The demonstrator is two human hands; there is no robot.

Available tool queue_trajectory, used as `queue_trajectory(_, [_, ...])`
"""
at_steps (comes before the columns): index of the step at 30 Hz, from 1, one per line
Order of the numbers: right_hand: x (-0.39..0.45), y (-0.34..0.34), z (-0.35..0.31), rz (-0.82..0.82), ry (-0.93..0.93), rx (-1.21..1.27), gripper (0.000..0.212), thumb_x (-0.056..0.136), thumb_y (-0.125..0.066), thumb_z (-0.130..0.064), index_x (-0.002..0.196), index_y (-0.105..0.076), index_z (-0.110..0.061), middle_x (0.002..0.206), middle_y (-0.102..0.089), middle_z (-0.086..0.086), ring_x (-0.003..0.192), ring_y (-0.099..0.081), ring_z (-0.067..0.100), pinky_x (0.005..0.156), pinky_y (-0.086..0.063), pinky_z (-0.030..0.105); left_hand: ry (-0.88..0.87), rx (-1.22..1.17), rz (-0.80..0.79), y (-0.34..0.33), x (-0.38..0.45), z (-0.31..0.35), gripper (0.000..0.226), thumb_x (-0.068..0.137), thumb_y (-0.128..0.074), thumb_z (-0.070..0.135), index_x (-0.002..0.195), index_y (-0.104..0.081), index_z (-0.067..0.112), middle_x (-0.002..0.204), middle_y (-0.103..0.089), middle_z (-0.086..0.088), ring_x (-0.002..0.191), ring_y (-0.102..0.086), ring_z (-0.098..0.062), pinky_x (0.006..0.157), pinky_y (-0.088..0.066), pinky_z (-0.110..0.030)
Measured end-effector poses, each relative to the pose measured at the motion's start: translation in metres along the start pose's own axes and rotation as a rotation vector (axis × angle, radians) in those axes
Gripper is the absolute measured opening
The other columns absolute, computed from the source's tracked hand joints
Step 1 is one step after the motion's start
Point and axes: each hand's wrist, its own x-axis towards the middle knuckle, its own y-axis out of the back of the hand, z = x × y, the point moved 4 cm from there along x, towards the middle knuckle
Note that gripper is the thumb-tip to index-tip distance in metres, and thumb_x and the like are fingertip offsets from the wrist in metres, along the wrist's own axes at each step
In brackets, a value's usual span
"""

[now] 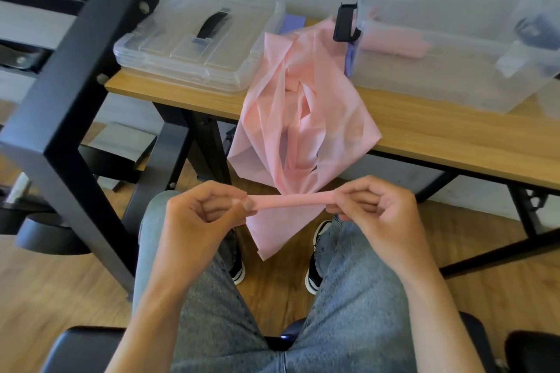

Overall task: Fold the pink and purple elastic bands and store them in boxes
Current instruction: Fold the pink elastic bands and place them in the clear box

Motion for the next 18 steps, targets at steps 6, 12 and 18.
queue_trajectory(6, [-0.002, 0.003, 0.016, -0.025, 0.012, -0.342, 0.024, 0.089, -0.079, -0.018, 0.108, -0.076, -0.032, 0.094, -0.078, -0.019, 0.090, -0.073, -0.004, 0.084, -0.059, 0.019, -0.031, 0.303, -0.091, 0.001, -0.004, -0.015, 0.031, 0.078, -0.079, 0.025, 0.109, -0.077, 0.029, 0.095, -0.079, 0.017, 0.087, -0.075, 0.000, 0.079, -0.060, -0.017])
queue_trajectory(12, [-0.007, -0.001, 0.014, -0.018, 0.100, -0.465, 0.011, 0.090, -0.078, -0.019, 0.097, -0.079, -0.026, 0.072, -0.073, -0.013, 0.069, -0.072, 0.006, 0.067, -0.061, 0.025, -0.125, 0.486, -0.091, -0.001, -0.009, -0.015, 0.017, 0.085, -0.076, 0.031, 0.102, -0.078, 0.032, 0.071, -0.073, 0.021, 0.069, -0.073, -0.002, 0.069, -0.060, -0.017])
queue_trajectory(18, [-0.010, -0.001, 0.008, -0.040, 0.014, -0.192, 0.011, 0.091, -0.077, -0.013, 0.099, -0.077, -0.021, 0.084, -0.079, -0.005, 0.081, -0.077, 0.013, 0.077, -0.063, 0.034, -0.065, 0.214, 0.018, 0.003, -0.011, -0.013, 0.022, 0.083, -0.080, 0.022, 0.105, -0.079, 0.021, 0.089, -0.079, 0.013, 0.083, -0.077, -0.007, 0.076, -0.061, -0.020])
